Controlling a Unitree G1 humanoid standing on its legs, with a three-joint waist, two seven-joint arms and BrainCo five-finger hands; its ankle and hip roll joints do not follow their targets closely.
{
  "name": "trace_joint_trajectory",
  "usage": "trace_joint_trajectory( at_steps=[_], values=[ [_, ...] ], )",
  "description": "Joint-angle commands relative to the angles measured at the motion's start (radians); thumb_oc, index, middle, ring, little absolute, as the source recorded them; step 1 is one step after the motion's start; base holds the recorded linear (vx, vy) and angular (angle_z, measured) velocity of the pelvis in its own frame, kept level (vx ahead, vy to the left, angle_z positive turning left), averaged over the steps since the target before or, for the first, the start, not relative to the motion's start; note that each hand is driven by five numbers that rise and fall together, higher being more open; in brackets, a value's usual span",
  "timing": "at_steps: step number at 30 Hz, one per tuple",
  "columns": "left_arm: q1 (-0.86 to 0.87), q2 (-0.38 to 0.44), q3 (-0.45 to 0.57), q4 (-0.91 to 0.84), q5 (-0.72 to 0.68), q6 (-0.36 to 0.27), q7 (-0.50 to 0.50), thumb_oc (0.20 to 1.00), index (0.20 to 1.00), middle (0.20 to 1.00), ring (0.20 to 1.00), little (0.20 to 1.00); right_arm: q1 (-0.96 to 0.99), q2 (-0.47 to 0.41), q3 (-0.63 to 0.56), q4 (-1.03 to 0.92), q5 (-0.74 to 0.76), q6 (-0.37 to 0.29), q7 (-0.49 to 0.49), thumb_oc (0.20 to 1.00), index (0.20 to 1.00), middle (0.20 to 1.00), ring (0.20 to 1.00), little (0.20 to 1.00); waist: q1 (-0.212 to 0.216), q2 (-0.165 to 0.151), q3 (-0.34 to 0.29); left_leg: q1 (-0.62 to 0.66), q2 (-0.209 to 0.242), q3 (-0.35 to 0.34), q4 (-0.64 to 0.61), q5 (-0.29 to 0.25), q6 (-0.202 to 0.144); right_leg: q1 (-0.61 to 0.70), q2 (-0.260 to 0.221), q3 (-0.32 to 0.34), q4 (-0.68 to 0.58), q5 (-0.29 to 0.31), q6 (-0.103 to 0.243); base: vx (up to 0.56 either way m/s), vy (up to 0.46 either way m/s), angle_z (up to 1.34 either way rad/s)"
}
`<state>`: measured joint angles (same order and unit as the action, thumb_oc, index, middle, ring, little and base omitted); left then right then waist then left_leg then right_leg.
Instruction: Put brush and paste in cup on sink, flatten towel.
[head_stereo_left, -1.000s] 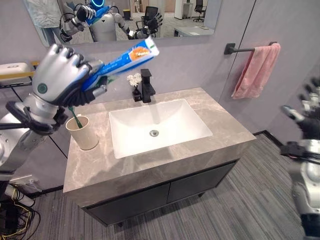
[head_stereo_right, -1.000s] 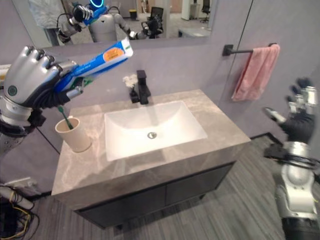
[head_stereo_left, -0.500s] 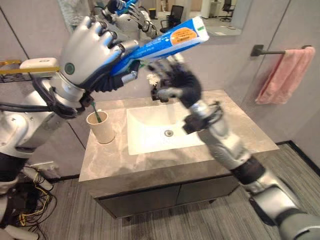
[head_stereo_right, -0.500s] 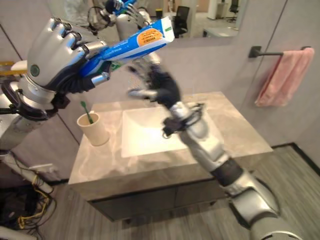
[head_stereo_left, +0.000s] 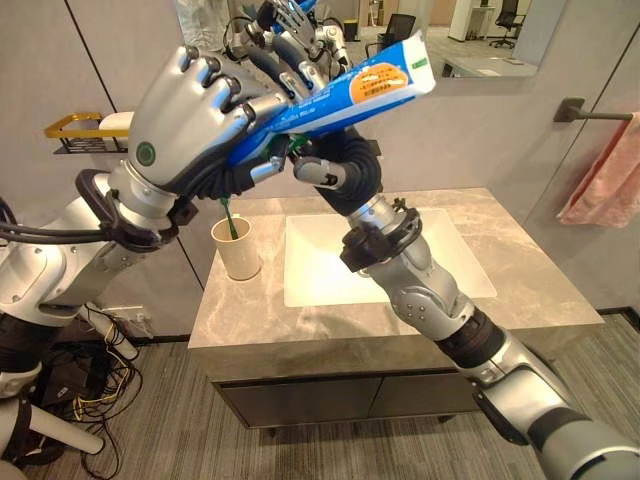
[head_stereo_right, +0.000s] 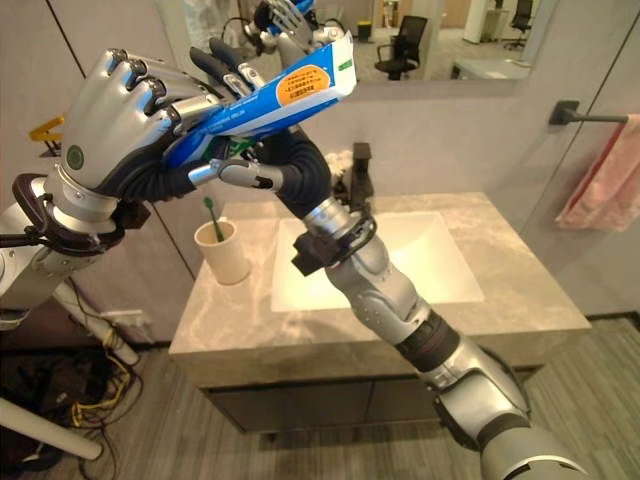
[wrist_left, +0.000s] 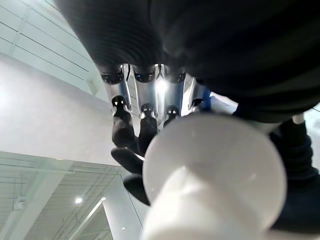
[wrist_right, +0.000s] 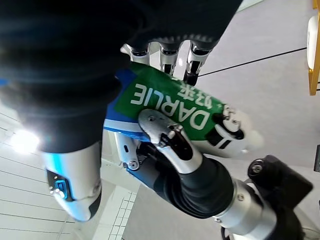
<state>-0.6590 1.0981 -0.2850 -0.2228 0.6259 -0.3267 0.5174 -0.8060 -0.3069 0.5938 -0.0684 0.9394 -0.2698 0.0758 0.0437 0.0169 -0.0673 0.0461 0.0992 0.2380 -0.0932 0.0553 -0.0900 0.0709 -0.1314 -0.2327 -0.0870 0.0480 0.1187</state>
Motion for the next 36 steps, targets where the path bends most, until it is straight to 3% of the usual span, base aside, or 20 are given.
trace_joint_trajectory(
  at_steps=[1,23,24,25,26,34,35,36],
  values=[
    [-0.008,0.029,0.031,0.020,-0.041,0.025,0.017,0.200,0.200,0.200,0.200,0.200,-0.072,0.035,-0.027,-0.031,0.015,-0.079,0.007,1.000,1.000,1.000,1.000,1.000,0.010,-0.080,-0.038,-0.003,0.032,0.003,0.006,-0.001,-0.032,-0.009,-0.151,-0.037,0.000,0.100,0.094,0.01,0.004,0.08],
    [0.154,-0.093,0.034,0.019,-0.108,-0.002,-0.047,0.200,0.200,0.200,0.200,0.200,-0.061,0.085,-0.017,-0.047,0.022,-0.083,-0.016,1.000,1.000,1.000,1.000,1.000,0.007,-0.100,-0.036,0.004,0.043,0.017,0.006,-0.003,-0.028,-0.019,-0.137,-0.024,0.000,0.094,0.086,0.00,0.000,-0.01],
    [0.168,-0.108,0.036,0.018,-0.116,-0.005,-0.050,0.200,0.200,0.200,0.200,0.200,-0.060,0.089,-0.019,-0.046,0.022,-0.085,-0.021,0.956,0.956,0.956,0.956,0.956,0.008,-0.100,-0.035,0.005,0.045,0.017,0.006,-0.002,-0.028,-0.019,-0.136,-0.022,0.000,0.094,0.085,0.00,-0.002,-0.03],
    [0.169,-0.108,0.037,0.017,-0.117,-0.005,-0.051,0.200,0.200,0.200,0.200,0.200,-0.059,0.089,-0.019,-0.046,0.022,-0.085,-0.021,1.000,1.000,1.000,1.000,1.000,0.008,-0.100,-0.035,0.005,0.045,0.017,0.006,-0.002,-0.028,-0.019,-0.136,-0.022,0.000,0.094,0.085,0.00,0.000,0.00],
    [0.180,-0.117,0.042,0.016,-0.124,-0.006,-0.056,0.200,0.200,0.200,0.200,0.200,-0.057,0.093,-0.026,-0.045,0.023,-0.089,-0.027,0.953,0.953,0.953,0.953,0.953,0.007,-0.100,-0.034,0.004,0.046,0.019,0.006,-0.002,-0.028,-0.020,-0.135,-0.022,0.000,0.093,0.085,0.00,0.000,0.00],
    [0.219,-0.147,0.055,0.001,-0.146,-0.010,-0.071,0.200,0.200,0.200,0.200,0.200,-0.054,0.106,-0.038,-0.052,0.015,-0.094,-0.041,0.925,0.925,0.925,0.925,0.925,0.007,-0.100,-0.033,0.003,0.046,0.019,0.006,-0.004,-0.026,-0.022,-0.135,-0.018,0.000,0.092,0.083,0.00,0.000,0.00],
    [0.230,-0.160,0.056,0.000,-0.154,-0.014,-0.073,0.200,0.200,0.200,0.200,0.200,-0.051,0.112,-0.045,-0.050,0.017,-0.099,-0.046,0.856,0.856,0.856,0.856,0.856,0.007,-0.098,-0.032,0.001,0.046,0.018,0.006,-0.004,-0.025,-0.023,-0.135,-0.018,0.000,0.092,0.083,0.00,0.000,0.00],
    [0.231,-0.160,0.056,0.000,-0.154,-0.014,-0.073,0.200,0.200,0.200,0.200,0.200,-0.051,0.112,-0.045,-0.050,0.017,-0.099,-0.046,0.856,0.856,0.856,0.856,0.856,0.007,-0.098,-0.032,0.001,0.046,0.018,0.006,-0.005,-0.025,-0.023,-0.134,-0.018,0.000,0.092,0.083,0.00,0.000,0.00]
  ],
)
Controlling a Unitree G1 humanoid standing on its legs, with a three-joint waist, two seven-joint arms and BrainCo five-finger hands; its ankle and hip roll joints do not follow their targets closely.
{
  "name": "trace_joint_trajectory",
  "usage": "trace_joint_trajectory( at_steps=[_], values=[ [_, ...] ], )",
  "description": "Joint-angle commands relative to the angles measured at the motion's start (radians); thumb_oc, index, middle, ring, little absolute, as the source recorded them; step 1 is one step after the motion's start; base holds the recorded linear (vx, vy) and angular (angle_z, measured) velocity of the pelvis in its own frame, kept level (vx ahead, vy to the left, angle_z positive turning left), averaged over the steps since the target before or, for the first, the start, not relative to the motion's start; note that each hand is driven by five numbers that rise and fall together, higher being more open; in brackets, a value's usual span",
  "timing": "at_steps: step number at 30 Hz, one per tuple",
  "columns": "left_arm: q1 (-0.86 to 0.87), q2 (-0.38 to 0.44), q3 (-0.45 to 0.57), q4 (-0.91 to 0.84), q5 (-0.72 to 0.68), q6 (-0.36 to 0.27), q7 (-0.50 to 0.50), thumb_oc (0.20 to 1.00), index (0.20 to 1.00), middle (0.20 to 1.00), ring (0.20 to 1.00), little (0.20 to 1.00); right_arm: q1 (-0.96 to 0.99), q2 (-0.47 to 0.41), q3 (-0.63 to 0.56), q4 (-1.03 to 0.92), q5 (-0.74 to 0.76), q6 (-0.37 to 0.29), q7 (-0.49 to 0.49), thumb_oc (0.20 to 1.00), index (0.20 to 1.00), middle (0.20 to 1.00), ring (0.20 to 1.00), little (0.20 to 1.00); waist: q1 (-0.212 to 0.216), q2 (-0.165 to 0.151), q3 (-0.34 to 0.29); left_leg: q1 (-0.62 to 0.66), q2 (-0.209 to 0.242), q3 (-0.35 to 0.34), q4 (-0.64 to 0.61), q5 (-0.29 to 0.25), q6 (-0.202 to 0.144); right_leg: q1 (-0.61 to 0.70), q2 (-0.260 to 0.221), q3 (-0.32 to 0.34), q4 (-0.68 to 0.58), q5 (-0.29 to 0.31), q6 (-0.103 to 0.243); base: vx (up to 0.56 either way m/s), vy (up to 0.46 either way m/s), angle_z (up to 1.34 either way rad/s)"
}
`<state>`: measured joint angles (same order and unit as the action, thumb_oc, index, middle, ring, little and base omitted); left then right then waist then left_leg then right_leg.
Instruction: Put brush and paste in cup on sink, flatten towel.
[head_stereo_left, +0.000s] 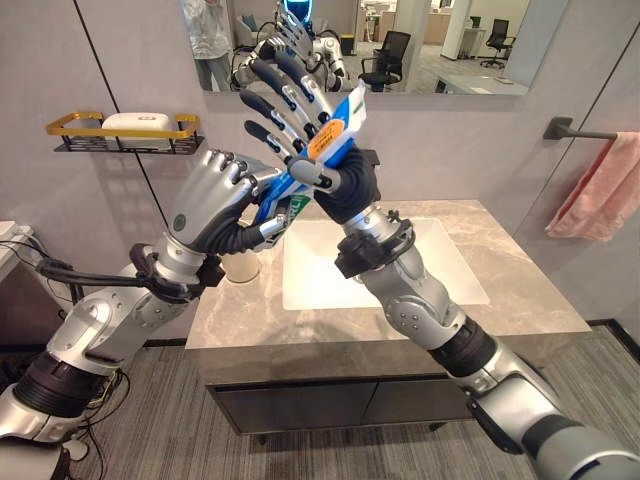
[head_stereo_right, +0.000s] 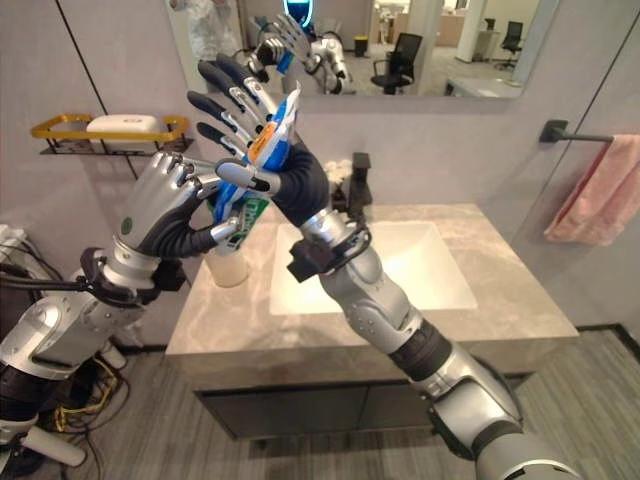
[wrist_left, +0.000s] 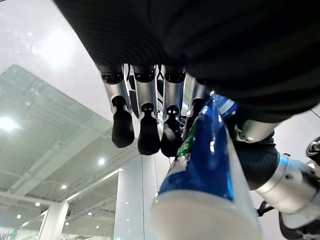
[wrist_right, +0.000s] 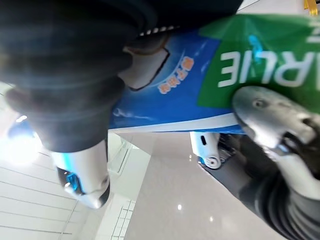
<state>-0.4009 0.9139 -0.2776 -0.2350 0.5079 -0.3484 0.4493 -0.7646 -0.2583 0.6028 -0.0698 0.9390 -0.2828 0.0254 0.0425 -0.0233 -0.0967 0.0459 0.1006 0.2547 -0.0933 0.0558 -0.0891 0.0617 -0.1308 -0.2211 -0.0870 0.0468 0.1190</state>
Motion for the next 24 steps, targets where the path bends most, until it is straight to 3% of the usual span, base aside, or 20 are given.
trace_joint_trajectory(
  at_steps=[1,3,7,9,13,14,22,23,24],
  values=[
    [-0.025,0.020,0.047,0.013,-0.038,0.009,-0.005,0.200,0.200,0.200,0.200,0.200,-0.091,0.064,-0.056,-0.048,0.018,-0.087,0.003,0.715,0.715,0.715,0.715,0.715,0.007,-0.058,-0.004,0.002,0.045,0.001,0.006,-0.005,-0.025,-0.013,-0.135,-0.029,0.000,0.093,0.082,0.00,0.000,0.00],
    [-0.024,0.014,0.049,0.014,-0.043,0.009,-0.007,0.200,0.200,0.200,0.200,0.200,-0.091,0.067,-0.056,-0.047,0.015,-0.089,-0.001,0.460,0.460,0.460,0.460,0.460,0.007,-0.057,-0.005,0.002,0.045,0.001,0.006,-0.005,-0.025,-0.013,-0.135,-0.030,0.000,0.092,0.081,0.00,0.000,0.00],
    [-0.018,0.000,0.047,0.017,-0.052,0.007,-0.010,0.200,0.200,0.200,0.200,0.200,-0.091,0.066,-0.062,-0.049,0.005,-0.093,-0.010,0.445,0.445,0.445,0.445,0.445,0.005,-0.056,-0.005,0.002,0.044,0.001,0.006,-0.006,-0.024,-0.014,-0.134,-0.028,0.000,0.092,0.080,0.00,0.000,0.00],
    [-0.009,-0.012,0.049,0.014,-0.062,0.005,-0.016,0.200,0.200,0.200,0.200,0.200,-0.089,0.071,-0.065,-0.049,0.004,-0.094,-0.013,0.338,0.338,0.338,0.338,0.338,0.004,-0.056,-0.006,0.003,0.044,0.001,0.006,-0.007,-0.024,-0.015,-0.134,-0.028,0.000,0.093,0.080,0.00,0.000,0.00],
    [-0.004,-0.022,0.045,0.015,-0.073,0.004,-0.022,0.200,0.200,0.200,0.200,0.200,-0.089,0.073,-0.066,-0.051,0.004,-0.092,-0.015,0.278,0.278,0.278,0.278,0.278,0.003,-0.056,-0.005,0.004,0.044,0.002,0.006,-0.007,-0.024,-0.016,-0.134,-0.026,0.000,0.092,0.080,0.00,0.000,0.00],
    [-0.001,-0.032,0.041,0.014,-0.080,0.005,-0.026,0.200,0.200,0.200,0.200,0.200,-0.088,0.076,-0.068,-0.052,0.002,-0.093,-0.019,0.206,0.206,0.206,0.206,0.206,0.003,-0.056,-0.005,0.004,0.044,0.002,0.006,-0.007,-0.023,-0.015,-0.134,-0.026,0.000,0.092,0.079,0.00,0.000,0.00],
    [0.052,-0.083,0.048,0.002,-0.119,0.008,-0.037,0.200,0.200,0.200,0.200,0.200,-0.079,0.088,-0.098,-0.050,-0.020,-0.109,-0.069,0.200,0.200,0.200,0.200,0.200,0.005,-0.058,0.001,-0.001,0.045,-0.002,0.006,-0.005,-0.023,-0.016,-0.133,-0.028,0.000,0.091,0.078,0.00,0.000,0.00],
    [0.085,-0.116,0.051,-0.006,-0.152,0.006,-0.039,0.890,0.890,0.890,0.890,0.890,-0.074,0.094,-0.114,-0.049,-0.031,-0.116,-0.091,0.200,0.200,0.200,0.200,0.200,0.010,-0.060,0.007,-0.005,0.045,-0.005,0.006,-0.004,-0.022,-0.018,-0.133,-0.032,0.000,0.093,0.077,0.00,0.000,0.00],
    [0.108,-0.131,0.060,-0.016,-0.171,0.011,-0.045,1.000,1.000,1.000,1.000,1.000,-0.068,0.096,-0.122,-0.051,-0.040,-0.117,-0.102,0.200,0.200,0.200,0.200,0.200,0.012,-0.061,0.008,-0.009,0.045,-0.009,0.006,-0.002,-0.023,-0.018,-0.132,-0.035,0.000,0.092,0.077,0.00,0.000,0.00]
  ],
)
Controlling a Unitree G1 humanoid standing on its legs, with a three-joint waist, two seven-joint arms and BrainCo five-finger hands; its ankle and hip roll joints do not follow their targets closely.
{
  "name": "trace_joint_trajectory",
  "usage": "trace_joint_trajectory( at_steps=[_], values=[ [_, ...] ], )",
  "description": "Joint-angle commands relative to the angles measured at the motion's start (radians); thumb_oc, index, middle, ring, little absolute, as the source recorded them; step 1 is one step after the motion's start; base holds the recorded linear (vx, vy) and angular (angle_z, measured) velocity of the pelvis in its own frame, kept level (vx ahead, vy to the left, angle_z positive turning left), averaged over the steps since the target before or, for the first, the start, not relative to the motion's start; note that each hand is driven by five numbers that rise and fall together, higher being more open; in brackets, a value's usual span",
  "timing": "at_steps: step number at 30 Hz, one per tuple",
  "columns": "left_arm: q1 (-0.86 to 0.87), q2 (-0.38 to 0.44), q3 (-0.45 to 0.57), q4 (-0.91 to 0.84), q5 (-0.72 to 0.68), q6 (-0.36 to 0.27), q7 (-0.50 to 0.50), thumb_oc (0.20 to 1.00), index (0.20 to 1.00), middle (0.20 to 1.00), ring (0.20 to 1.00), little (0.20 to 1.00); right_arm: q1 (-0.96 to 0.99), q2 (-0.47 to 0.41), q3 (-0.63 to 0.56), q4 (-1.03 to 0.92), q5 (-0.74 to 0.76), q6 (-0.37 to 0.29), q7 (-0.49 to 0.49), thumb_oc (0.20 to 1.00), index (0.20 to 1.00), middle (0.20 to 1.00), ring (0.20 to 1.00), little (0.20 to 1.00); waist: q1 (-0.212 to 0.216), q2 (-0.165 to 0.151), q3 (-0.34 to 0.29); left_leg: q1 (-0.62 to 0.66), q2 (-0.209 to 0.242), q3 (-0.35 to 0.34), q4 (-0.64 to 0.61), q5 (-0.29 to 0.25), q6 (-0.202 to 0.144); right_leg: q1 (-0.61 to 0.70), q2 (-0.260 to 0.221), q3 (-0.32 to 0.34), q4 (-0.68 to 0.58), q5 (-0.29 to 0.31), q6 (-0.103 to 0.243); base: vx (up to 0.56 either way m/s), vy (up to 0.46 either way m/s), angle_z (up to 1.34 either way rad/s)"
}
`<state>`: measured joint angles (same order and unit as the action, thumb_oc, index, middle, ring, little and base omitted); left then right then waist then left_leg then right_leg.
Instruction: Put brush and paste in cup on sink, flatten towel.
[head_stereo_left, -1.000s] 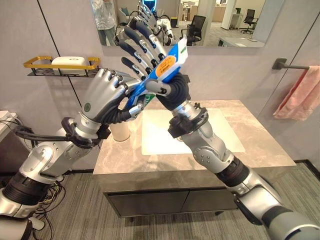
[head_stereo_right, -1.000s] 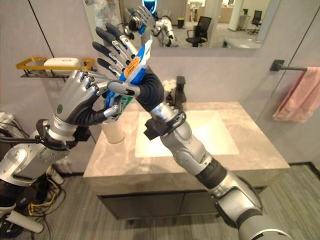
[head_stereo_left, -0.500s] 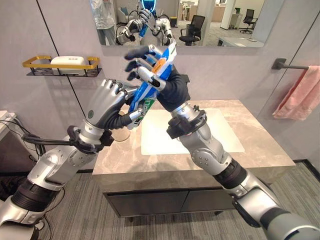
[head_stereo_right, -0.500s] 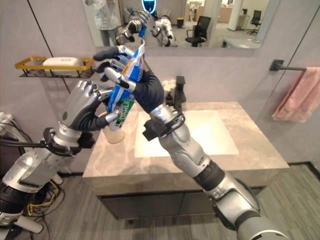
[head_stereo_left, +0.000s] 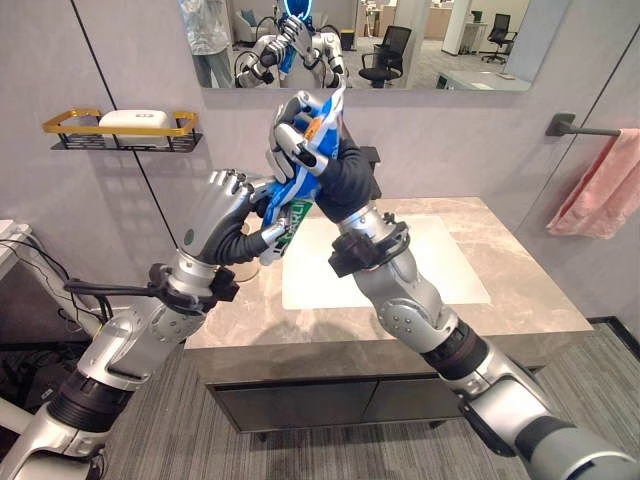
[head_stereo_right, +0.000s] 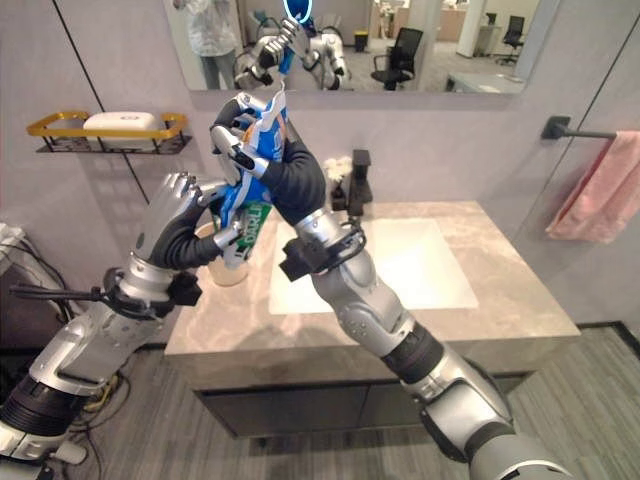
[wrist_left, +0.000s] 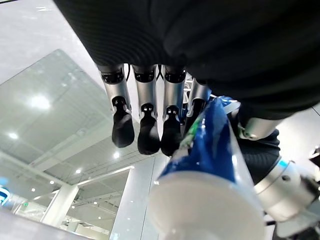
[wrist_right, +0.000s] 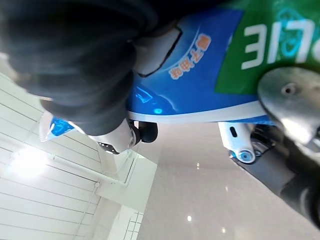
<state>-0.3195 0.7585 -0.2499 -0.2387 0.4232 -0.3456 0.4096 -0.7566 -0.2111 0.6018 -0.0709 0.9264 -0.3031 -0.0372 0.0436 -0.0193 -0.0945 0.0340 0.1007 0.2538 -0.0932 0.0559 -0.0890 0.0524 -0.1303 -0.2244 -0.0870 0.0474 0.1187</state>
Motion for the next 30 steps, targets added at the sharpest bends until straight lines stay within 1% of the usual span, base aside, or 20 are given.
trace_joint_trajectory(
  at_steps=[1,3,4,5,6,9,10,13,14,18,20,21,22,23,26,27,30],
  values=[
    [0.047,0.013,0.040,-0.023,-0.101,0.011,-0.010,1.000,1.000,1.000,1.000,1.000,-0.071,0.047,-0.130,-0.056,-0.038,-0.098,-0.052,0.200,0.200,0.200,0.200,0.200,0.014,-0.066,0.009,-0.001,0.046,-0.012,0.006,0.000,-0.023,-0.008,-0.133,-0.035,0.000,0.092,0.077,0.00,0.000,0.00],
    [0.096,-0.018,0.045,-0.051,-0.167,0.010,-0.022,1.000,1.000,1.000,1.000,1.000,-0.059,0.042,-0.145,-0.063,-0.064,-0.098,-0.077,0.200,0.200,0.200,0.200,0.200,0.021,-0.070,0.015,-0.011,0.046,-0.024,0.006,0.003,-0.024,-0.008,-0.131,-0.045,0.000,0.092,0.076,-0.02,-0.011,0.05],
    [0.097,-0.018,0.046,-0.052,-0.167,0.010,-0.022,1.000,1.000,1.000,1.000,1.000,-0.059,0.042,-0.145,-0.064,-0.065,-0.098,-0.077,0.200,0.200,0.200,0.200,0.200,0.021,-0.070,0.014,-0.011,0.046,-0.024,0.006,0.003,-0.024,-0.008,-0.131,-0.045,0.000,0.092,0.076,-0.03,-0.016,0.17],
    [0.169,-0.062,0.051,-0.065,-0.266,0.012,-0.031,1.000,1.000,1.000,1.000,1.000,-0.050,0.034,-0.168,-0.067,-0.108,-0.097,-0.118,0.200,0.200,0.200,0.200,0.200,0.035,-0.076,0.026,-0.028,0.046,-0.043,0.006,0.008,-0.024,-0.007,-0.131,-0.061,0.000,0.093,0.075,-0.03,-0.017,0.21],
    [0.235,-0.096,0.047,-0.054,-0.338,0.008,-0.043,1.000,1.000,1.000,1.000,1.000,-0.049,0.021,-0.185,-0.064,-0.121,-0.099,-0.136,0.200,0.200,0.200,0.200,0.200,0.049,-0.082,0.035,-0.038,0.045,-0.056,0.006,0.012,-0.024,-0.006,-0.132,-0.072,0.000,0.094,0.075,-0.03,-0.017,0.24],
    [0.277,-0.101,0.047,-0.052,-0.359,0.006,-0.058,1.000,1.000,1.000,1.000,1.000,-0.050,0.013,-0.194,-0.061,-0.128,-0.100,-0.148,0.200,0.200,0.200,0.200,0.200,0.055,-0.084,0.038,-0.045,0.044,-0.065,0.006,0.013,-0.023,-0.005,-0.133,-0.080,0.000,0.093,0.075,-0.01,-0.003,0.22],
    [0.350,-0.092,0.056,-0.047,-0.394,0.003,-0.093,1.000,1.000,1.000,1.000,1.000,-0.073,-0.023,-0.215,-0.051,-0.151,-0.096,-0.165,0.200,0.200,0.200,0.200,0.200,0.079,-0.091,0.046,-0.057,0.041,-0.079,0.006,0.017,-0.021,-0.006,-0.133,-0.094,0.000,0.094,0.077,0.00,-0.006,0.24],
    [0.431,-0.053,0.074,-0.034,-0.440,-0.002,-0.136,1.000,1.000,1.000,1.000,1.000,-0.111,-0.053,-0.243,-0.028,-0.174,-0.104,-0.196,0.200,0.200,0.200,0.200,0.200,0.111,-0.097,0.056,-0.072,0.036,-0.096,0.006,0.021,-0.020,-0.004,-0.134,-0.113,0.000,0.094,0.081,0.00,0.004,0.28],
    [0.479,-0.003,0.091,-0.016,-0.449,-0.002,-0.163,1.000,1.000,1.000,1.000,1.000,-0.148,-0.069,-0.261,0.004,-0.195,-0.109,-0.219,0.200,0.200,0.200,0.200,0.200,0.135,-0.101,0.062,-0.084,0.034,-0.108,0.006,0.023,-0.019,-0.002,-0.135,-0.126,0.000,0.094,0.084,0.01,0.003,0.15],
    [0.532,0.081,0.107,0.023,-0.461,-0.003,-0.196,1.000,1.000,1.000,1.000,1.000,-0.221,-0.096,-0.282,0.086,-0.227,-0.113,-0.260,0.200,0.200,0.200,0.200,0.200,0.180,-0.111,0.070,-0.106,0.026,-0.135,0.006,0.028,-0.019,-0.001,-0.137,-0.153,0.000,0.095,0.088,0.01,0.010,0.17],
    [0.569,0.131,0.108,0.051,-0.486,-0.008,-0.231,1.000,1.000,1.000,1.000,1.000,-0.256,-0.130,-0.292,0.134,-0.257,-0.111,-0.285,0.200,0.200,0.200,0.200,0.200,0.207,-0.119,0.077,-0.122,0.019,-0.156,0.006,0.034,-0.020,0.004,-0.136,-0.177,0.000,0.096,0.093,0.01,0.016,0.33],
    [0.581,0.126,0.108,0.072,-0.515,0.000,-0.234,1.000,1.000,1.000,1.000,1.000,-0.268,-0.136,-0.292,0.150,-0.265,-0.108,-0.295,0.200,0.200,0.200,0.200,0.200,0.219,-0.123,0.079,-0.127,0.018,-0.162,0.006,0.035,-0.020,0.006,-0.136,-0.186,0.000,0.096,0.093,0.03,0.010,0.34],
    [0.597,0.101,0.117,0.104,-0.561,0.009,-0.239,1.000,1.000,1.000,1.000,1.000,-0.271,-0.131,-0.295,0.170,-0.266,-0.110,-0.310,0.200,0.200,0.200,0.200,0.200,0.228,-0.126,0.083,-0.128,0.017,-0.171,0.006,0.032,-0.021,0.012,-0.135,-0.195,0.000,0.091,0.094,0.02,0.007,0.18],
    [0.597,0.101,0.118,0.104,-0.562,0.008,-0.240,1.000,1.000,1.000,1.000,1.000,-0.272,-0.131,-0.295,0.171,-0.267,-0.110,-0.310,0.200,0.200,0.200,0.200,0.200,0.226,-0.126,0.083,-0.132,0.015,-0.172,0.006,0.036,-0.020,0.009,-0.137,-0.196,0.000,0.094,0.093,0.03,0.003,0.20],
    [0.607,0.092,0.122,0.124,-0.591,0.018,-0.254,1.000,1.000,1.000,1.000,1.000,-0.273,-0.146,-0.286,0.191,-0.294,-0.090,-0.320,0.200,0.200,0.200,0.200,0.200,0.238,-0.136,0.085,-0.142,0.009,-0.185,0.006,0.039,-0.018,0.010,-0.139,-0.206,0.000,0.098,0.095,0.02,0.006,0.13],
    [0.607,0.095,0.127,0.127,-0.582,0.024,-0.256,1.000,1.000,1.000,1.000,1.000,-0.271,-0.157,-0.289,0.197,-0.329,-0.079,-0.328,0.200,0.200,0.200,0.200,0.200,0.246,-0.138,0.089,-0.149,0.005,-0.190,0.006,0.041,-0.018,0.010,-0.139,-0.211,0.000,0.098,0.096,0.02,0.009,0.20],
    [0.600,0.100,0.120,0.127,-0.576,0.025,-0.264,1.000,1.000,1.000,1.000,1.000,-0.276,-0.167,-0.288,0.232,-0.353,-0.069,-0.338,0.200,0.200,0.200,0.200,0.200,0.254,-0.140,0.091,-0.155,0.002,-0.195,0.006,0.043,-0.018,0.011,-0.141,-0.220,0.000,0.097,0.096,0.02,0.011,0.15]
  ],
)
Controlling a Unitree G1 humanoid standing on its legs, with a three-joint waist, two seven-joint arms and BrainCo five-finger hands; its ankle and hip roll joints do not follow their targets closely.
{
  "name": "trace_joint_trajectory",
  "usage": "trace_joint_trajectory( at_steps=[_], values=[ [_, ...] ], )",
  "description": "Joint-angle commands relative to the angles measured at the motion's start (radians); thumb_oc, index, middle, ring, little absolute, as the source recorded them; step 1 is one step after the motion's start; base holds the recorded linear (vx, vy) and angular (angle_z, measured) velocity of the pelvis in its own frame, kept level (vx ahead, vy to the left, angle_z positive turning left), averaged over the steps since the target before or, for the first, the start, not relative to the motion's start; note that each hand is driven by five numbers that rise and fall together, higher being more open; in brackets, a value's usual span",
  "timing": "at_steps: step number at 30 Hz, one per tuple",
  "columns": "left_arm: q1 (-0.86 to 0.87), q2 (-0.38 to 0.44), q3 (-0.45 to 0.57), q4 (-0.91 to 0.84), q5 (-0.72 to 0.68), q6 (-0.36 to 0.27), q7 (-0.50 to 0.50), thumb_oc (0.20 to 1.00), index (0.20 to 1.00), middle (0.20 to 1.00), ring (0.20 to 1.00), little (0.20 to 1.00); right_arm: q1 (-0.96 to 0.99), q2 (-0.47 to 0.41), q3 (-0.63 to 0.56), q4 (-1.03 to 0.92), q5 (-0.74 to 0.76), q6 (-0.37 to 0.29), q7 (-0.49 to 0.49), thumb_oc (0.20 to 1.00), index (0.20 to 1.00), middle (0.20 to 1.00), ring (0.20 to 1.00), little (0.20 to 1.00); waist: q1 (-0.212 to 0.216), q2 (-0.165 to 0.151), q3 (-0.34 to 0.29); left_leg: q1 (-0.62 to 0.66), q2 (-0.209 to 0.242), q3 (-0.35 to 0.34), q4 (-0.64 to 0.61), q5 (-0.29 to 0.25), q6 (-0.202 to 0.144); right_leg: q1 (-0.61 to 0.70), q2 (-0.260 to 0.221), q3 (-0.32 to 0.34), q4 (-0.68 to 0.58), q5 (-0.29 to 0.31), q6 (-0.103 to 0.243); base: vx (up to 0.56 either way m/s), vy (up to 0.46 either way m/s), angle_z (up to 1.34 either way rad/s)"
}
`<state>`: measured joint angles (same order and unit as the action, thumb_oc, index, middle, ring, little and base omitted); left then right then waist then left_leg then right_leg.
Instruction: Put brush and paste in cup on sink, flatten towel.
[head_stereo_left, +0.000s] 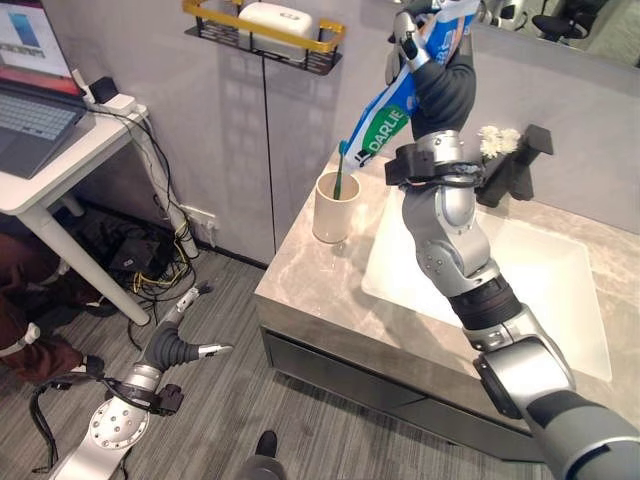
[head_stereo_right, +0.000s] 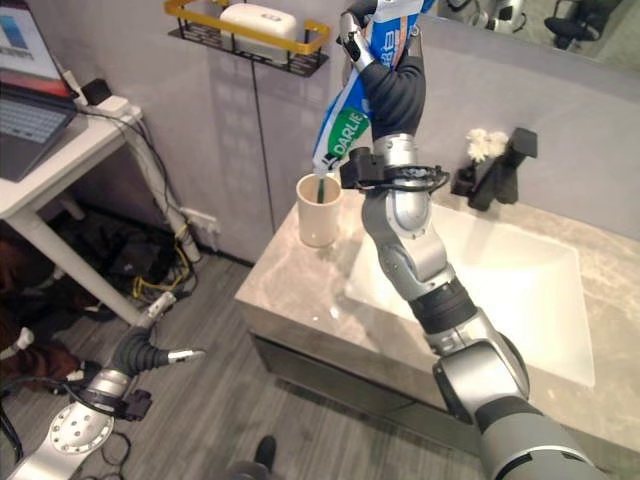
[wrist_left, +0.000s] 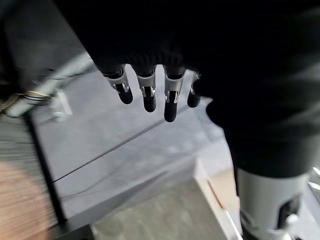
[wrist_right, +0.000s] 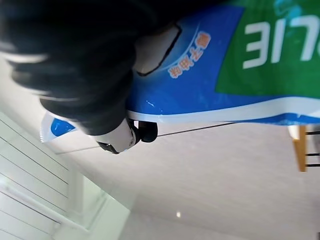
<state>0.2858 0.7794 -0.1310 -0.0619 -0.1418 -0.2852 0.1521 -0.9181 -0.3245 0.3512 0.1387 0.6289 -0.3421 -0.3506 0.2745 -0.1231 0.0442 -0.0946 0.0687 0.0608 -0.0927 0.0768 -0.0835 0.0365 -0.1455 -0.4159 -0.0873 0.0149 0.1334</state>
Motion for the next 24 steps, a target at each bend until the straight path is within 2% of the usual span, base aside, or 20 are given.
trace_joint_trajectory(
  at_steps=[1,15,24],
  values=[
    [-0.008,0.080,-0.001,-0.049,-0.014,-0.035,-0.007,1.000,1.000,1.000,1.000,1.000,-0.118,-0.056,-0.040,0.045,-0.060,-0.028,-0.031,0.200,0.200,0.200,0.200,0.200,0.029,-0.038,-0.047,-0.030,0.034,-0.006,0.005,0.023,-0.024,0.028,-0.125,-0.033,0.000,0.129,0.081,0.02,0.002,0.04],
    [-0.041,0.109,-0.017,-0.046,0.024,-0.039,-0.012,1.000,1.000,1.000,1.000,1.000,-0.151,-0.061,-0.063,0.272,-0.056,-0.007,-0.052,0.200,0.200,0.200,0.200,0.200,0.057,-0.040,-0.033,-0.042,0.019,-0.040,0.005,0.019,-0.026,0.048,-0.122,-0.068,0.000,0.123,0.083,0.02,0.000,0.10],
    [-0.047,0.109,-0.016,-0.037,0.030,-0.039,-0.012,1.000,1.000,1.000,1.000,1.000,-0.168,-0.069,-0.069,0.280,-0.052,-0.012,-0.056,0.200,0.200,0.200,0.200,0.200,0.071,-0.044,-0.028,-0.055,0.013,-0.059,0.005,0.021,-0.025,0.049,-0.123,-0.084,0.000,0.123,0.084,0.01,-0.002,0.03]
  ],
)
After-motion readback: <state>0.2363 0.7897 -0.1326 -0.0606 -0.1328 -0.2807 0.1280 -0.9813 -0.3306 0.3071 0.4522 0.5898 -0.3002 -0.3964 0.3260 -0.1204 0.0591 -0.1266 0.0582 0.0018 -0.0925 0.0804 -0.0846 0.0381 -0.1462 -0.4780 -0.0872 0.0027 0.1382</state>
